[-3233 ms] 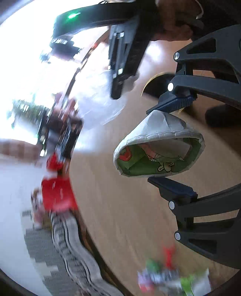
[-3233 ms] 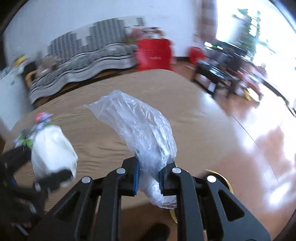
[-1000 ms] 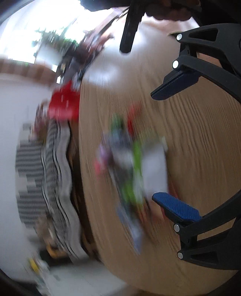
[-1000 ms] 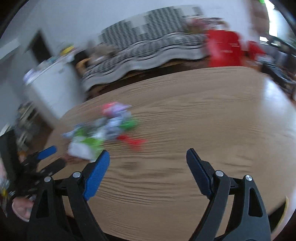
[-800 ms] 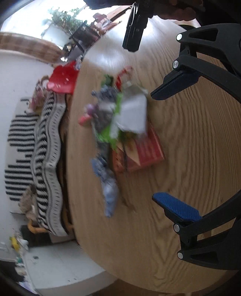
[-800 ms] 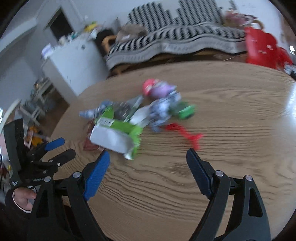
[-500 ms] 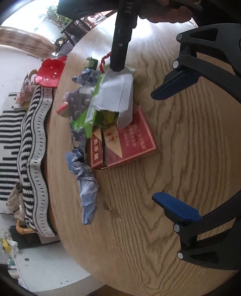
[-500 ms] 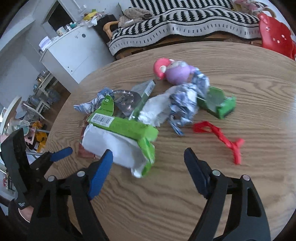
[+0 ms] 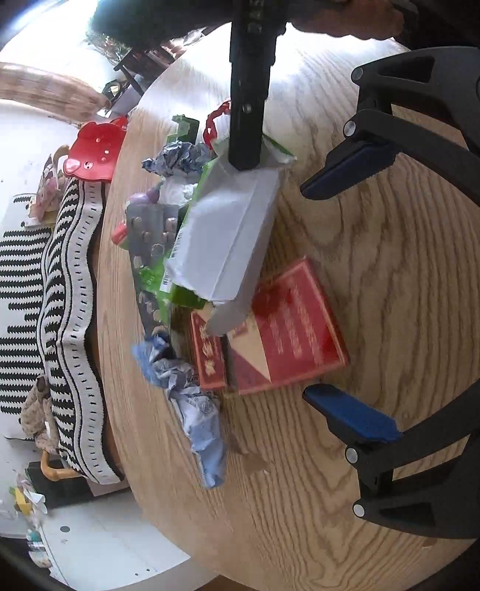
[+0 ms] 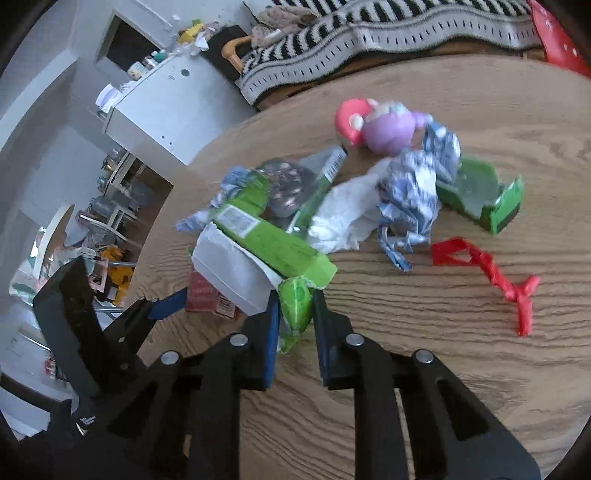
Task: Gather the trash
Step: 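Grasp the green snack box with the right gripper while the left grasps the red cigarette pack, then carry both items over the bin and open both grippers to drop them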
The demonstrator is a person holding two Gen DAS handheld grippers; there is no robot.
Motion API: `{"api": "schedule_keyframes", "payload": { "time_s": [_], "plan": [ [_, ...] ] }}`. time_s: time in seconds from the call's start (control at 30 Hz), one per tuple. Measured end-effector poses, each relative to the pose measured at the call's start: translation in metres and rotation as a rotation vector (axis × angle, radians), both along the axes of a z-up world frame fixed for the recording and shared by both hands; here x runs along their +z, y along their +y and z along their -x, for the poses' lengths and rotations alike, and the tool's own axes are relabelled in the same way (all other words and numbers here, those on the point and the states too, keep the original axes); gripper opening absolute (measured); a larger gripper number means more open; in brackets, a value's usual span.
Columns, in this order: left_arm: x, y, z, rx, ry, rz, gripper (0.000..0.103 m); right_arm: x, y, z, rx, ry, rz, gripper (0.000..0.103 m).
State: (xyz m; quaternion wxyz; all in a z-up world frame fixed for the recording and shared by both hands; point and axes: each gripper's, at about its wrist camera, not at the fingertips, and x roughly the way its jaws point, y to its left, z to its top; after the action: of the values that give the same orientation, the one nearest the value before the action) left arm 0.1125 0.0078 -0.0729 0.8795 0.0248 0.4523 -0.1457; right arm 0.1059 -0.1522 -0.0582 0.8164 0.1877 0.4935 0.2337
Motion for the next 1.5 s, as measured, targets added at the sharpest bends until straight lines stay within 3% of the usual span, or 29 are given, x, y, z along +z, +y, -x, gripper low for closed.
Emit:
{"api": "schedule_keyframes", "payload": {
  "time_s": [0.27,0.33,0.37,0.4,0.47,0.6,1.03,1.3,1.5],
  "plan": [
    [-0.002,0.003,-0.009,0.059,0.007,-0.02,0.094,0.04,-0.005,0.029,-0.012,-0.159,0.053,0.018],
    [-0.002,0.003,-0.01,0.077,-0.003,-0.045,0.081,0.045,-0.008,0.038,-0.012,-0.18,0.078,0.018],
    [-0.001,0.002,-0.009,0.081,-0.013,-0.06,0.066,0.046,-0.008,0.04,-0.014,-0.187,0.089,0.018],
    [0.001,0.002,-0.009,0.084,-0.018,-0.071,0.062,0.047,-0.01,0.044,-0.015,-0.193,0.102,0.018],
    [0.003,0.004,-0.009,0.094,-0.007,-0.061,0.061,0.048,-0.007,0.045,-0.022,-0.2,0.125,0.018],
    [0.016,-0.001,0.0,0.073,-0.064,-0.099,0.06,0.052,-0.012,0.05,-0.04,-0.214,0.165,0.018],
    [0.06,-0.02,0.024,0.035,-0.157,-0.057,0.06,0.083,-0.054,0.086,-0.13,-0.303,0.191,0.018],
    [0.082,-0.099,0.052,-0.12,-0.177,0.016,0.06,0.097,-0.145,0.136,-0.339,-0.302,0.254,0.018],
    [0.087,-0.209,0.083,-0.33,-0.165,0.055,0.06,0.094,-0.232,0.19,-0.547,-0.245,0.385,0.018]
  ]
}}
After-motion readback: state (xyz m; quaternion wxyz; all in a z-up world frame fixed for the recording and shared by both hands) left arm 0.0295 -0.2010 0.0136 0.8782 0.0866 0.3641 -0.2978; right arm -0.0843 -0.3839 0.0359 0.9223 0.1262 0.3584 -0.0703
